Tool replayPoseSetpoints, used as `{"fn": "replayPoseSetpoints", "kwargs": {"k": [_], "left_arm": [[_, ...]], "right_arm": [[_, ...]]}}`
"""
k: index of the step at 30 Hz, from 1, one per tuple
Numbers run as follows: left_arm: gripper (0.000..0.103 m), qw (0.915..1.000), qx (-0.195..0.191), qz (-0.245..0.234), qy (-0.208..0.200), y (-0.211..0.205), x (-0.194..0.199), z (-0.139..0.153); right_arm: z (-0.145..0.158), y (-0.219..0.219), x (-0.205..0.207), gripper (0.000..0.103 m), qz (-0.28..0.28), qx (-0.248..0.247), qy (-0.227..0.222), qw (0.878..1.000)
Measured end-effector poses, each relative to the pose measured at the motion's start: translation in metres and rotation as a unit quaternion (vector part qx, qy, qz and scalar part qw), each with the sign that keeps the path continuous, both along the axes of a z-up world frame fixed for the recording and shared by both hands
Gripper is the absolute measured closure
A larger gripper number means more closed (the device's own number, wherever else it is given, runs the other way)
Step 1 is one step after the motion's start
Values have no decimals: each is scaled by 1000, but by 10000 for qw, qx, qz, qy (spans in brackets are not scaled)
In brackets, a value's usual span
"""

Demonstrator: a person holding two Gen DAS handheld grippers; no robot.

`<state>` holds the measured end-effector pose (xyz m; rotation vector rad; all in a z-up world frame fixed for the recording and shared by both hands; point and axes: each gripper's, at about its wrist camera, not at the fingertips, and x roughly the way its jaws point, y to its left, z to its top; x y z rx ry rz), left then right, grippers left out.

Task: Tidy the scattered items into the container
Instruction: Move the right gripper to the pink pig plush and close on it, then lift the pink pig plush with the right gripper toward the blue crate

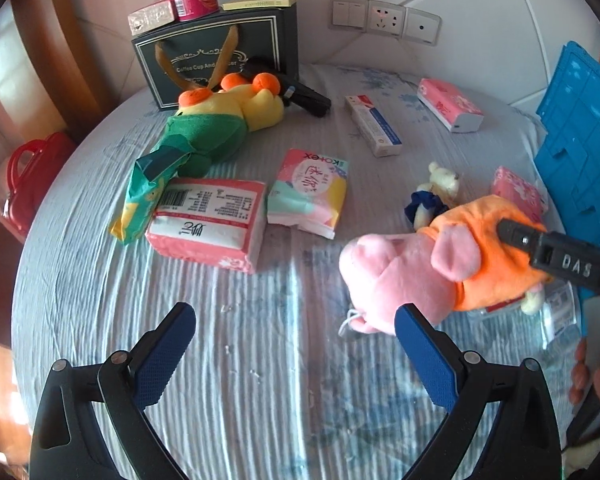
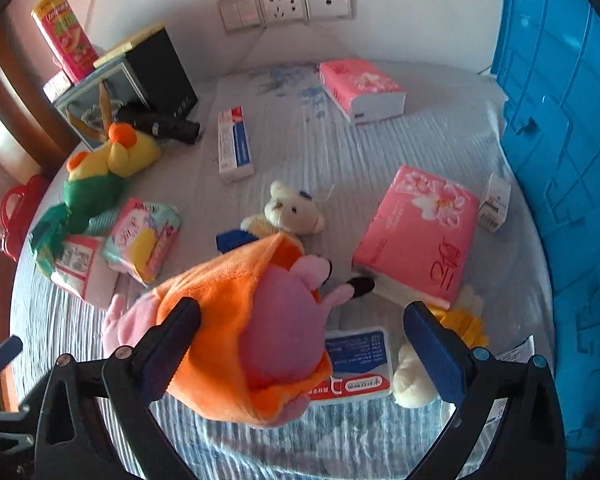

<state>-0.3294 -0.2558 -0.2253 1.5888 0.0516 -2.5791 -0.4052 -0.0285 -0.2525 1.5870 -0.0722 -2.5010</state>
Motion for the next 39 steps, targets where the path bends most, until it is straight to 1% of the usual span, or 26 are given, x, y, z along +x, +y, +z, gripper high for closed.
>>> {"fn": "replayPoseSetpoints", "kwargs": {"k": [2,6,8,10,12,14,16,17,19,21,24,27,30,31,32,33,35,37,39], "left_arm": [[1,9999,37,-106,-46,3,-2,-4],[1,9993,155,-320,-76,12,2,-12],[1,9988,195,-447,-75,18,6,-16],[1,9980,247,-571,-65,24,11,-20],[1,9972,297,-682,-49,31,16,-25],[1,9966,303,-763,-86,39,18,-31],[1,9955,361,-862,-139,46,19,-39],[1,9951,359,-909,-171,50,19,-43],[1,9944,265,-990,-269,56,16,-54],[1,9940,216,-1011,-361,58,12,-62],[1,9933,399,-1034,-341,54,10,-66],[1,9913,567,-1118,-405,53,4,-73],[1,9898,721,-1166,-381,54,-3,-80],[1,9893,786,-1172,-374,54,-6,-82],[1,9887,845,-1183,-378,55,-9,-84],[1,9882,854,-1212,-378,57,-11,-85],[2,9883,767,-1289,-265,61,-13,-87],[4,9881,740,-1347,-110,63,-13,-89],[7,9883,661,-1373,-11,66,-14,-92]], "right_arm": [[-7,1,19,0,116,-59,-155,9998],[-24,3,64,0,399,250,-663,9967],[-29,15,82,0,306,332,-798,9958],[-22,30,92,0,125,235,-715,9971],[-3,40,95,0,25,121,-427,9990],[16,42,93,11,47,-51,-114,9999],[23,37,86,12,125,-193,-39,9997],[21,32,80,12,170,-245,-50,9995],[11,21,70,12,292,-286,-175,9990],[-6,9,64,12,385,-251,-374,9982],[-18,3,59,14,462,-310,-487,9973],[-19,2,55,14,464,-341,-476,9972],[-22,-2,48,14,489,-443,-505,9965],[-26,-3,45,10,509,-450,-559,9961],[-32,-4,42,3,503,-423,-615,9959],[-37,-3,40,3,463,-397,-627,9962],[-45,3,35,2,334,-574,-609,9959],[-48,7,31,4,333,-705,-570,9953],[-49,4,28,14,500,-800,-483,9944]]}}
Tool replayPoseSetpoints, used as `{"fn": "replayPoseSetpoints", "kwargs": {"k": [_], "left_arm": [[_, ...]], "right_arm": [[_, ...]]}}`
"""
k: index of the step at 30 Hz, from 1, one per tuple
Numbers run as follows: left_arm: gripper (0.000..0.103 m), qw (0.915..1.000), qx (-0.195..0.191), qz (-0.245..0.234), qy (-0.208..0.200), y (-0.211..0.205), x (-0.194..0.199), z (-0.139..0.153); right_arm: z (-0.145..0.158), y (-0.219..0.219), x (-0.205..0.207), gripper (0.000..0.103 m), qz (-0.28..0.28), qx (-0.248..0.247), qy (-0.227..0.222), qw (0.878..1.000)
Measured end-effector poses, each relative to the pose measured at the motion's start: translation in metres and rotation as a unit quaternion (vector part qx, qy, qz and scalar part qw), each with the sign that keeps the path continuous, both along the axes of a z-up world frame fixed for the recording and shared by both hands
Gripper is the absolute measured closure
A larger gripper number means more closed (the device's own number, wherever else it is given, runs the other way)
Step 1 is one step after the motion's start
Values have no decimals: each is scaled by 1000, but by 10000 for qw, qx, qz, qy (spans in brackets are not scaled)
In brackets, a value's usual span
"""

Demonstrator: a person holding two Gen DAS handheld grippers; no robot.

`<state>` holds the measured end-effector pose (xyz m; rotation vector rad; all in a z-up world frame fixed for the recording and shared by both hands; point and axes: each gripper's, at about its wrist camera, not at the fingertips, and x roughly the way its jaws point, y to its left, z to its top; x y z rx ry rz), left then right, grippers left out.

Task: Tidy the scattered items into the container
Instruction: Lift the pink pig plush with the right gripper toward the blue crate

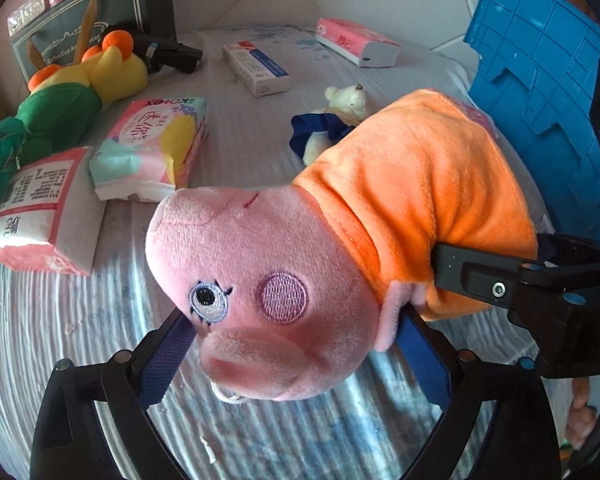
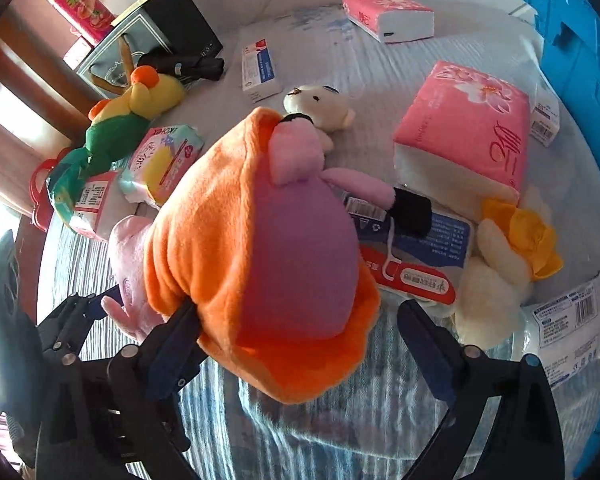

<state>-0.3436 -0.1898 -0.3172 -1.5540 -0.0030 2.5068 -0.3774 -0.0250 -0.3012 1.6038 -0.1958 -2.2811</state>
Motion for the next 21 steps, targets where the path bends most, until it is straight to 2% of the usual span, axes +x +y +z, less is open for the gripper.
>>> {"fn": "replayPoseSetpoints", "kwargs": {"k": [2,5,10,13,21], "left_arm": [[12,9999,30,41,108,-1,-1,1],[21,9997,2,55,218,-3,1,8],[23,9988,-183,-86,437,-2,8,29],[23,9973,-261,-111,677,-2,14,49],[23,9867,-324,-375,1551,4,38,127]], "right_arm": [[2,-4,-2,26,90,-64,113,9999],[11,-9,0,35,133,13,288,9995],[23,-5,6,36,112,-120,338,9993],[39,-3,14,36,115,-258,558,9980],[114,6,44,36,-102,-455,1362,9896]]}}
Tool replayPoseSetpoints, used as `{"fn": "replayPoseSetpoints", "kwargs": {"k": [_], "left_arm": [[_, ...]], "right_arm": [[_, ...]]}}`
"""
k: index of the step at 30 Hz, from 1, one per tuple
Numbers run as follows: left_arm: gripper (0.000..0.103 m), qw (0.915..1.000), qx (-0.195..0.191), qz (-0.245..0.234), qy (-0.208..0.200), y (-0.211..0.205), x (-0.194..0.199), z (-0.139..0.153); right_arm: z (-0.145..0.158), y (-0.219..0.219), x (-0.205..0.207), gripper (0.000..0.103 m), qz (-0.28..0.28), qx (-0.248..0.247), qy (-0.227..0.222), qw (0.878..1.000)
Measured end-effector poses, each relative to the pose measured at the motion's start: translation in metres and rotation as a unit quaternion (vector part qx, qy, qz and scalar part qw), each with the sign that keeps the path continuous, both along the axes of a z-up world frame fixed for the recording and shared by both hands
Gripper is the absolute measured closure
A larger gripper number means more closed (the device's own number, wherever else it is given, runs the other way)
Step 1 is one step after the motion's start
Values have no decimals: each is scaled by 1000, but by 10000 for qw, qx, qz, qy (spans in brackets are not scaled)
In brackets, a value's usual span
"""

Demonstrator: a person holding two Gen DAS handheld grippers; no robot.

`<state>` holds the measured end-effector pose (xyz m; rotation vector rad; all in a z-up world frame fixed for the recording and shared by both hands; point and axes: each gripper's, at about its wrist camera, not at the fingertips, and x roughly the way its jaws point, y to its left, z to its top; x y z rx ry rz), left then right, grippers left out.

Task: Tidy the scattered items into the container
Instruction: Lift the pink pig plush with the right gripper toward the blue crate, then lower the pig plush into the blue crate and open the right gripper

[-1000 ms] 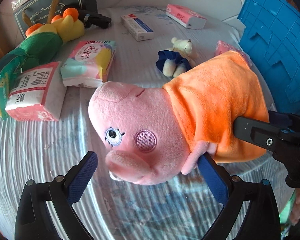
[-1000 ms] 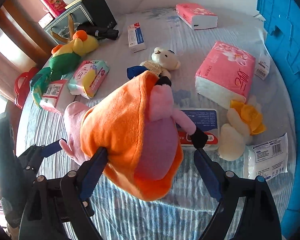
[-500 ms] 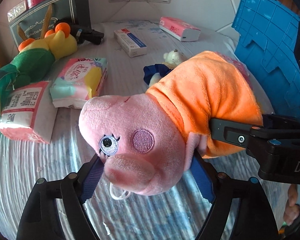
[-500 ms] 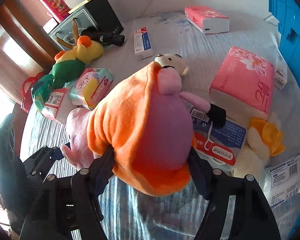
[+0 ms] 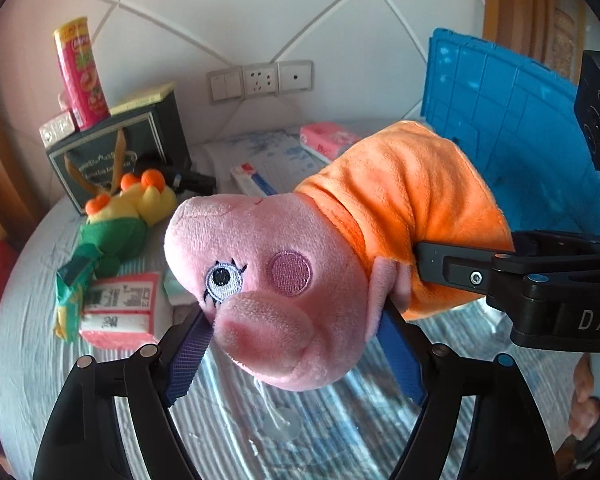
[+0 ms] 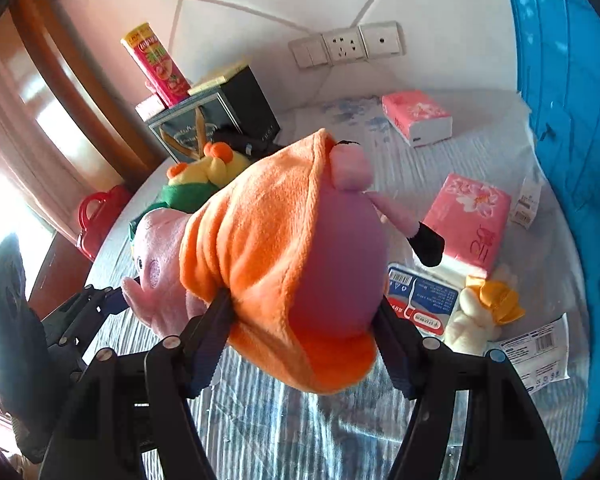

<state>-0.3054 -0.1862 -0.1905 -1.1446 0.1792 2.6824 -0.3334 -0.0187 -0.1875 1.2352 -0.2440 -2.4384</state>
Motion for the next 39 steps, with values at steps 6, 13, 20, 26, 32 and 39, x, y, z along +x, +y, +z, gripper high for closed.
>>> {"fn": "replayPoseSetpoints", "kwargs": {"k": [6,13,20,26,32,39], "left_arm": [[23,9956,125,-465,803,31,23,74],[22,9773,443,-981,1825,126,65,177],[20,9712,685,-1286,1885,275,93,210],[20,9842,327,-1431,992,399,86,189],[18,9907,-593,-939,784,450,96,176],[17,9942,-492,-627,721,439,98,178]], "right_arm": [[78,30,38,36,-447,78,807,9957],[185,122,86,36,-1142,218,1816,9765],[227,260,113,36,-1578,593,1926,9667],[197,368,106,36,-1844,566,1272,9729],[155,424,92,35,-2061,579,661,9746],[160,431,98,35,-1837,596,735,9784]]}}
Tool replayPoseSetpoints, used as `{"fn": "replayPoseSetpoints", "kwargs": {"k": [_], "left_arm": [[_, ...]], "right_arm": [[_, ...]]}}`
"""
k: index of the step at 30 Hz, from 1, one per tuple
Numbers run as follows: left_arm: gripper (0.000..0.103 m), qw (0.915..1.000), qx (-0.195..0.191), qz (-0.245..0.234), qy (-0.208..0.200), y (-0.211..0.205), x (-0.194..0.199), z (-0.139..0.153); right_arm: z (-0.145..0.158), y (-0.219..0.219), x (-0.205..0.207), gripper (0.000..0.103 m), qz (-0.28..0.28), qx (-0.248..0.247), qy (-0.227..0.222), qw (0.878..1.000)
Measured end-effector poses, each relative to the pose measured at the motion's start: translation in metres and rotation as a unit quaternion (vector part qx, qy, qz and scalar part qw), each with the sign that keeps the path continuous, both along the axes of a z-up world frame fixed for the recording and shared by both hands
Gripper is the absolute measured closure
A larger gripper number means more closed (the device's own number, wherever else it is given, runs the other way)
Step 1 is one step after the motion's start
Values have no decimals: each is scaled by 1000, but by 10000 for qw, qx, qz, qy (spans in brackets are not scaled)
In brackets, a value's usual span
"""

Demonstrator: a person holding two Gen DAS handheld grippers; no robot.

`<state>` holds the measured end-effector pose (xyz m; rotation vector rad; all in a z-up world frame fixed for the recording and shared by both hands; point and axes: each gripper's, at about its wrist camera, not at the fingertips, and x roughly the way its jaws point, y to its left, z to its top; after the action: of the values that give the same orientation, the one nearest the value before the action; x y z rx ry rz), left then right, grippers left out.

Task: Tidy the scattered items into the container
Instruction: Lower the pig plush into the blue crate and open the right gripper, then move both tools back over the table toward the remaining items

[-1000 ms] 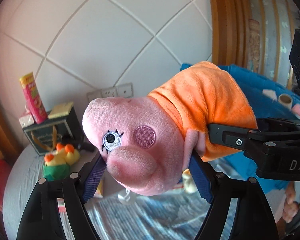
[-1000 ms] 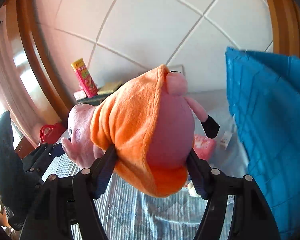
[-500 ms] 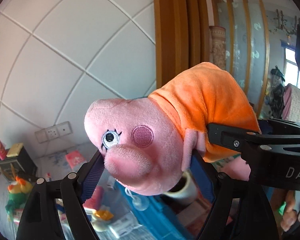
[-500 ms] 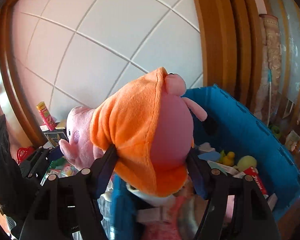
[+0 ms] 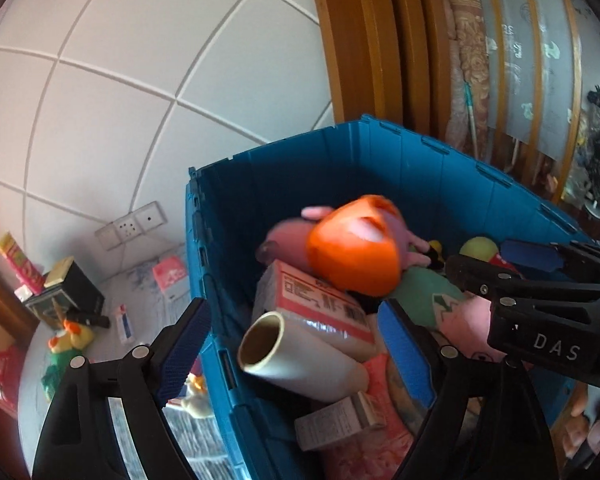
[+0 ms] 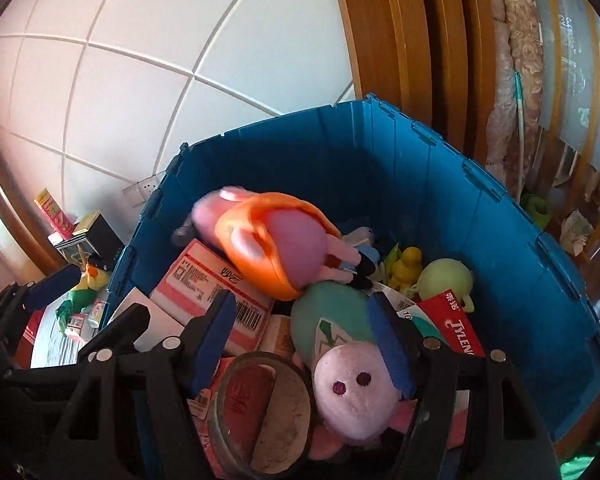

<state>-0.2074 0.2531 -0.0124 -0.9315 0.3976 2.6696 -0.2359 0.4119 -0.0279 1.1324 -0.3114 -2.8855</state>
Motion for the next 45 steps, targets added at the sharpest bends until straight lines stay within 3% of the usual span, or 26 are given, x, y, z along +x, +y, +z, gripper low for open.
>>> {"fn": "replayPoseSetpoints", "kwargs": {"k": [3,6,11,12,14,18,22,34,45], "left_arm": [[17,9999,14,124,63,-7,3,2],[16,9996,139,236,96,-20,9,7],[16,9982,325,477,143,-52,23,8],[16,9979,359,524,149,-58,27,8],[14,9971,464,590,146,-69,34,7],[12,9954,630,700,170,-92,50,4],[3,9937,702,825,284,-110,67,1],[3,9909,753,1087,269,-143,88,-8],[3,9890,641,1333,73,-162,82,-23]], "right_arm": [[9,-6,6,34,74,12,150,9999],[16,-8,6,22,69,78,296,9995],[21,-21,14,19,58,267,428,9987],[21,-24,16,16,67,312,441,9985],[19,-31,20,0,63,445,477,9978],[17,-43,30,0,85,597,579,9965],[15,-50,37,0,101,614,640,9960],[8,-68,50,0,274,668,671,9951],[0,-81,46,0,391,495,558,9965]]}}
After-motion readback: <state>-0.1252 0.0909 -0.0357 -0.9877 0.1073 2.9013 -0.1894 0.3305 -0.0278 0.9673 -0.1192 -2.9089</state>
